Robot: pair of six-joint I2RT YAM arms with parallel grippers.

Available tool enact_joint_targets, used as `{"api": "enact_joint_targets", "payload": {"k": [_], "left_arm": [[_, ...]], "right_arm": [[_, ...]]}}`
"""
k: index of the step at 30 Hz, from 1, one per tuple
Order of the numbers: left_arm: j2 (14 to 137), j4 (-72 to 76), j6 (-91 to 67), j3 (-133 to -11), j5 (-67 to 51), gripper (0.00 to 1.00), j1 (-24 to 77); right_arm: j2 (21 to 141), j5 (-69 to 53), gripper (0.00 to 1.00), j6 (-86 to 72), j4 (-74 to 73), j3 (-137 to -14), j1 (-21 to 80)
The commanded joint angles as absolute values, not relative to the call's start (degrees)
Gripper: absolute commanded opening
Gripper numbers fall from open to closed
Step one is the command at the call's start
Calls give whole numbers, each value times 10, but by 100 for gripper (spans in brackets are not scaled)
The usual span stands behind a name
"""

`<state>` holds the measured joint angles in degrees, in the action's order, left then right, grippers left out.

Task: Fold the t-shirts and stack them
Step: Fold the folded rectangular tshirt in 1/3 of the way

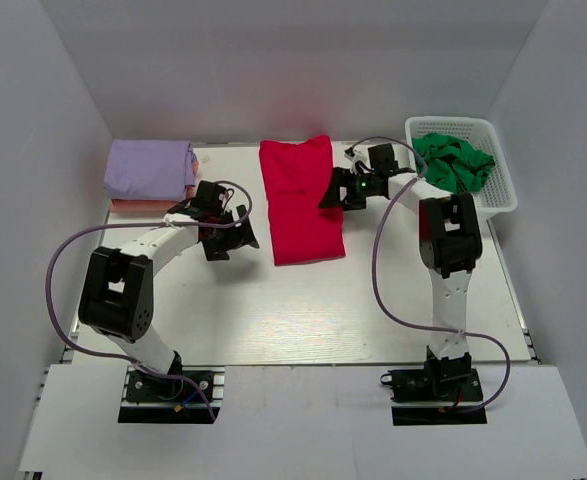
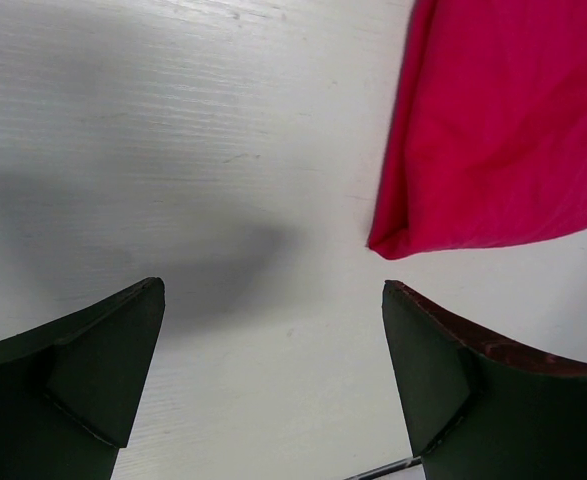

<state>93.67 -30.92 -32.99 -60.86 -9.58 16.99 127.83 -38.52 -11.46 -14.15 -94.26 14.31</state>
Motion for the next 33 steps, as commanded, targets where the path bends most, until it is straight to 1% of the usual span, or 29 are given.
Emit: {"api": "enact_joint_targets", "payload": {"k": [1, 2, 4, 11, 15, 17, 18, 21, 22, 24, 25, 26, 27, 28, 29, 30, 33], "left_arm": [[909, -290, -322, -614, -121, 100, 176], [900, -283, -322, -613, -127, 100, 176], [892, -277, -322, -599, -127, 100, 176], [880, -259, -333, -570, -138, 100, 176], [880, -259, -333, -565, -133, 100, 176], [880, -259, -333, -565, -127, 100, 176], [880, -264, -333, -565, -127, 100, 176], [880, -265, -333, -560, -113, 100, 176], [880, -270, -333, -560, -113, 100, 176], [880, -270, -333, -560, -108, 100, 176], [880, -270, -333, -560, -108, 100, 176], [885, -270, -333, -560, -108, 100, 176], [885, -270, -333, -560, -108, 100, 176], [885, -270, -333, -560, -108, 100, 176], [890, -270, -333, -555, -108, 100, 176], [890, -270, -333, -555, -113, 100, 176], [902, -252, -333, -555, -133, 100, 176]], "right_arm": [[1203, -316, 90, -119, -161, -932, 139], [1184, -268, 90, -122, -167, -926, 139], [1159, -223, 90, -141, -188, -901, 142], [1114, -192, 90, -176, -204, -844, 162], [1143, -198, 90, -171, -217, -878, 184], [1171, -190, 87, -170, -235, -912, 194], [1178, -189, 87, -170, -235, -920, 196], [1202, -181, 82, -176, -240, -947, 208], [1208, -178, 80, -176, -245, -952, 211], [1223, -178, 65, -178, -250, -968, 216], [1226, -181, 47, -178, -248, -974, 217], [1226, -181, 25, -178, -244, -972, 221], [1225, -180, 18, -178, -241, -973, 221], [1221, -178, 4, -178, -237, -976, 222], [1217, -171, 0, -180, -235, -975, 223], [1215, -168, 0, -180, -232, -974, 222], [1195, -211, 0, -167, -194, -954, 211]]}}
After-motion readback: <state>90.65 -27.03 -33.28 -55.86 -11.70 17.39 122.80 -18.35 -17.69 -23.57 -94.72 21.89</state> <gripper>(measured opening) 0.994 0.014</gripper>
